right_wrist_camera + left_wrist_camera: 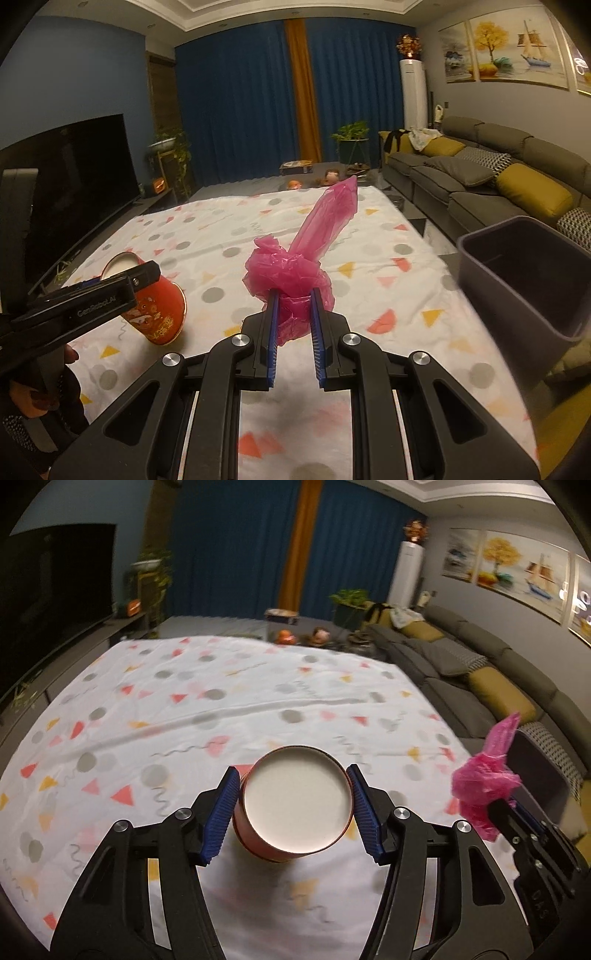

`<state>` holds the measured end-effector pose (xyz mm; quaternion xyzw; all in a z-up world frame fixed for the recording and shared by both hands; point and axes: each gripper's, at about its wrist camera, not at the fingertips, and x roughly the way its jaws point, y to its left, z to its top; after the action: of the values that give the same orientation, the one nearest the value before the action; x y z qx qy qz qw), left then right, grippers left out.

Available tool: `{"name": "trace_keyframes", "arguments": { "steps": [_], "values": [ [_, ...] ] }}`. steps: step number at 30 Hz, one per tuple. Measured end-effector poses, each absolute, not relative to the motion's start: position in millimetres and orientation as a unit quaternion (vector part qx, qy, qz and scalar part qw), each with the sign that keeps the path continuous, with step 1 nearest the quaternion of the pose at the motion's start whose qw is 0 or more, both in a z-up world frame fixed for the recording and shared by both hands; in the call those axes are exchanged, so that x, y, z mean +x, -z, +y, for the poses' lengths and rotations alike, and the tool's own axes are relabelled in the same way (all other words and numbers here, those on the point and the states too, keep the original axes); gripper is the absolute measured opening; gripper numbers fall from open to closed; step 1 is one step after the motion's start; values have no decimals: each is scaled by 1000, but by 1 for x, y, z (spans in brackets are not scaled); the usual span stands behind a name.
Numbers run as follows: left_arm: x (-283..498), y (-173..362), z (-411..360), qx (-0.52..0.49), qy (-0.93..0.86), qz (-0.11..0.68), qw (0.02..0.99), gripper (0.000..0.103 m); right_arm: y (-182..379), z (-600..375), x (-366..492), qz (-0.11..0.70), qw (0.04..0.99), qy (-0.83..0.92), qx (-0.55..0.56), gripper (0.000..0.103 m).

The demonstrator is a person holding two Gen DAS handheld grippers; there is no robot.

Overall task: Collect trash
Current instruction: 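Carry the red cup and pink bag over the grey bin and release both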

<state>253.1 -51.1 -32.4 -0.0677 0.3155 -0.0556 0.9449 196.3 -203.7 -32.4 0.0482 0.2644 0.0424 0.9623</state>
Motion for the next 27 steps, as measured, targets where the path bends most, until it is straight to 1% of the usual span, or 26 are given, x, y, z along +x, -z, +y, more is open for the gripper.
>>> {"name": "trace_keyframes", "arguments": {
  "steps": [16, 27],
  "values": [
    [236, 9, -164, -21, 169, 293, 941, 58, 21, -282, 163, 240, 968, 36, 62, 17],
    [248, -10, -256, -4, 259, 272, 927, 58, 12, -357, 158, 219, 964, 122, 85, 17]
  ]
}}
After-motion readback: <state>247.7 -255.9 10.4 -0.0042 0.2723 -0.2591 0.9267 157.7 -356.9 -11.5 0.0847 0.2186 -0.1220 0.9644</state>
